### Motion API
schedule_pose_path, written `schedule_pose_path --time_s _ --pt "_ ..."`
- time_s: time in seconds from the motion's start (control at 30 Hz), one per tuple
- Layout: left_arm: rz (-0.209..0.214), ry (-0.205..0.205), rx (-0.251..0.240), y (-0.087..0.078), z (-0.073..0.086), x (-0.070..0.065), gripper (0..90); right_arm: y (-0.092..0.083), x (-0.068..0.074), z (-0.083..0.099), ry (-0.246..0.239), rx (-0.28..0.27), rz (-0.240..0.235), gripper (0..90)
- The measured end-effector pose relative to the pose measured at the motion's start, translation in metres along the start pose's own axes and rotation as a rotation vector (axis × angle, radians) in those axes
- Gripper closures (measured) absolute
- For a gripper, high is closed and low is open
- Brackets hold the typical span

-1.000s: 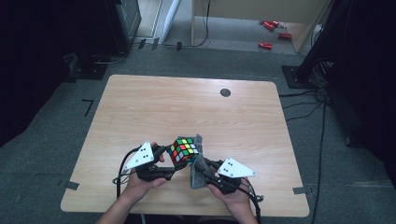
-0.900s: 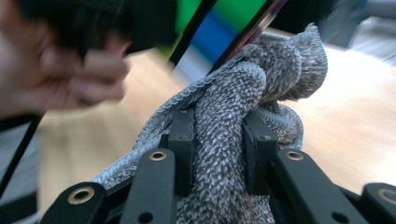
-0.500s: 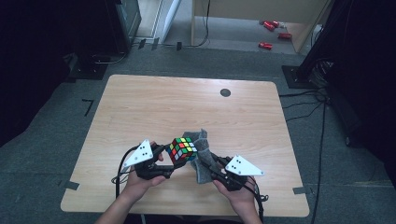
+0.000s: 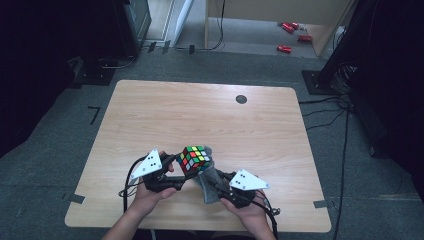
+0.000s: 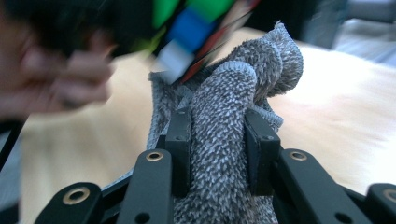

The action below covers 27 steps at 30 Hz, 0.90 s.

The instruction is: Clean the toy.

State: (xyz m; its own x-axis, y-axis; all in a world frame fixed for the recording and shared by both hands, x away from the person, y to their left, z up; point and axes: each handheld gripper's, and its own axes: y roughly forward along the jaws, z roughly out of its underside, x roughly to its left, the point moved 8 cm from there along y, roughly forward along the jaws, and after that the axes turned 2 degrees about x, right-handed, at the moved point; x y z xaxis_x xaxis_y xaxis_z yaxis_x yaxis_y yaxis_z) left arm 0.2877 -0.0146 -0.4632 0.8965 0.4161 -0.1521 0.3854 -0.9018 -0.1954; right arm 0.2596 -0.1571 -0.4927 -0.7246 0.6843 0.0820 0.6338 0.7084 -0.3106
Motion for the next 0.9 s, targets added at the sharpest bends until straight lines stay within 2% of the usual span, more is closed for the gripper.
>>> schedule_pose_path --time_s 0.03,0.1,0.17,0.27,0.43,0.5,0.57,0.7,0.77,0.83,0.9 --pt "0.004 0.002 0.002 0.001 0.000 -0.001 33.9 -0.003 -0.003 -0.003 0.015 -0.024 0.022 68.8" --pt "0.006 0.007 0.010 0.002 0.002 -0.002 33.8 -0.006 -0.003 -0.007 0.007 -0.051 0.032 68.8" --pt "0.007 0.007 0.011 0.003 0.002 -0.003 33.8 -0.004 0.005 -0.008 -0.018 -0.057 -0.001 68.7" --pt "0.003 0.003 0.003 0.002 0.001 -0.002 33.8 0.004 0.017 -0.002 -0.047 -0.020 -0.033 67.8" --pt "-0.011 -0.001 -0.011 -0.001 -0.001 0.001 33.9 0.015 0.031 0.011 -0.057 0.054 -0.100 67.7" --pt "-0.013 0.001 -0.012 -0.001 -0.001 0.002 33.9 0.017 0.030 0.013 -0.059 0.071 -0.084 67.9" --pt "-0.012 0.002 -0.012 -0.002 -0.001 0.001 33.9 0.015 0.023 0.012 -0.049 0.070 -0.050 68.1" --pt "-0.006 0.003 -0.007 0.000 0.000 0.000 33.9 -0.003 -0.001 -0.003 0.021 -0.019 0.051 68.8" --pt "-0.001 0.006 0.000 0.001 0.001 -0.002 33.9 -0.012 -0.009 -0.011 0.033 -0.072 0.082 68.8" --pt "0.001 0.011 0.004 0.004 0.002 -0.003 33.9 -0.013 -0.006 -0.014 0.021 -0.090 0.068 68.5" --pt "0.001 0.019 0.010 0.005 0.003 -0.005 33.9 -0.007 0.004 -0.010 -0.002 -0.069 0.028 68.2"
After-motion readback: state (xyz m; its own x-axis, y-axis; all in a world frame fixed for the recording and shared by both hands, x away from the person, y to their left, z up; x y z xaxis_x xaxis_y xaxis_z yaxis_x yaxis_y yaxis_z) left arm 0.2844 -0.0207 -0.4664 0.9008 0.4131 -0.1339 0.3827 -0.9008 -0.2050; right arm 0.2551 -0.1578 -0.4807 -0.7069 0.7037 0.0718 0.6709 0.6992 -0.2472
